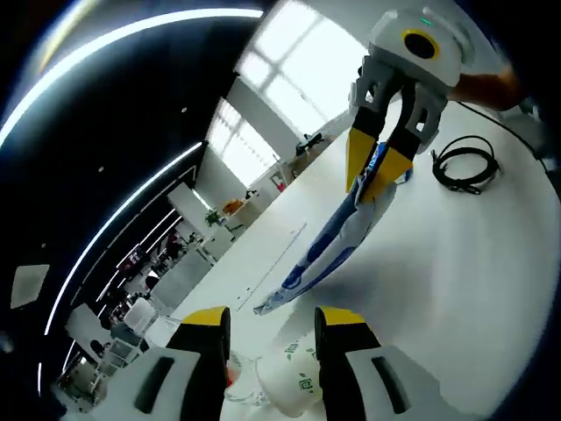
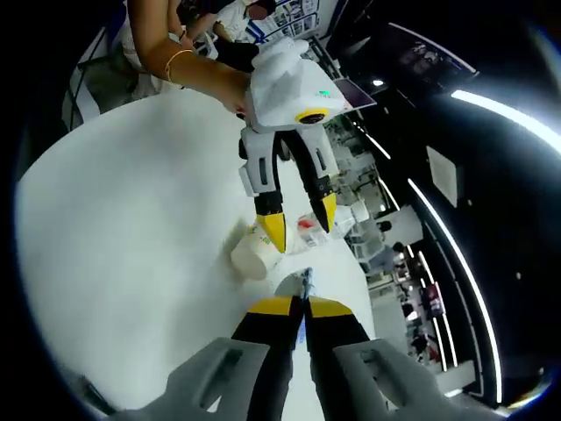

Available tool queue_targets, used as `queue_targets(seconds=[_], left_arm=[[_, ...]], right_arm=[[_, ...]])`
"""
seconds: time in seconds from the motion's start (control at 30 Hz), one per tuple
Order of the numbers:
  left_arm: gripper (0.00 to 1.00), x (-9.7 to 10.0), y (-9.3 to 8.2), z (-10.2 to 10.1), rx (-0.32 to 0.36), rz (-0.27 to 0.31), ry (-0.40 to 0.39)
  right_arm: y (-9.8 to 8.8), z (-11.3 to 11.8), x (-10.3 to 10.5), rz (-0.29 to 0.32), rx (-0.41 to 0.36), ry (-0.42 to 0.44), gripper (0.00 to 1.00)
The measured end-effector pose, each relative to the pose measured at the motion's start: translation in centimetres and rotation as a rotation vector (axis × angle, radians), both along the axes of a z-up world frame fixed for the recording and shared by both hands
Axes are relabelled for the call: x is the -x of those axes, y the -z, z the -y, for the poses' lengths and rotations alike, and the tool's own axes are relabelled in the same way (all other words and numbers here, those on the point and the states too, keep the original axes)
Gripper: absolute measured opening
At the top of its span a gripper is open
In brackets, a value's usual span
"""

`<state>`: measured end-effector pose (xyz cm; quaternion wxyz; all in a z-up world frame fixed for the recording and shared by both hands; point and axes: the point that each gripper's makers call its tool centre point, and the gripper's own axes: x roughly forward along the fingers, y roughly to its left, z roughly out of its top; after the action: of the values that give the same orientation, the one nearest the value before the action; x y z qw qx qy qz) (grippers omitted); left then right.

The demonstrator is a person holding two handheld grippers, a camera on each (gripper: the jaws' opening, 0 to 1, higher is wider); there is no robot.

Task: Arrange the tabletop items into an orderly group along one side of the table until the central work area is clear of visible clutter.

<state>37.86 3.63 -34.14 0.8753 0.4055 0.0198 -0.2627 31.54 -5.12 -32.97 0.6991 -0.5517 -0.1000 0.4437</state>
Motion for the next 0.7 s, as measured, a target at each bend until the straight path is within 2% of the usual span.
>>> queue_targets(seconds=[0.17, 0.23, 0.3, 0.33, 0.47, 0.5, 0.53, 0.7], left_arm=[[0.36, -1.5, 0.5, 0.4, -0.05, -0.015, 0.014], [0.35, -2.8, 1.2, 0.7, -0.121, -0.027, 0.045], [0.35, -3.0, 1.2, 0.7, -0.122, -0.027, 0.044], [0.35, -4.1, 1.1, 0.6, -0.146, -0.015, 0.039], [0.32, -5.0, 1.0, 0.7, -0.169, -0.008, 0.041], [0.3, -6.3, 1.2, 0.4, -0.273, 0.024, 0.023], [0.27, -6.6, 1.5, 0.2, -0.318, 0.026, 0.012], [0.25, -7.0, 2.3, 1.5, -0.372, 0.025, 0.094]], right_arm=[[0.1, 0.1, 0.0, -0.003, -0.005, -0.003, 0.02], [0.1, 0.1, 0.0, -0.009, -0.015, -0.003, 0.02], [0.1, 0.2, 0.0, -0.012, -0.019, -0.003, 0.02], [0.1, 0.2, 0.1, -0.015, -0.023, -0.004, 0.02], [0.2, 0.3, 0.1, -0.018, -0.025, -0.004, 0.02], [0.2, 0.4, 0.1, -0.019, -0.028, -0.004, 0.02], [0.2, 0.4, 0.1, -0.019, -0.03, -0.004, 0.02], [0.1, 0.4, 0.2, -0.021, -0.036, -0.005, 0.02]])
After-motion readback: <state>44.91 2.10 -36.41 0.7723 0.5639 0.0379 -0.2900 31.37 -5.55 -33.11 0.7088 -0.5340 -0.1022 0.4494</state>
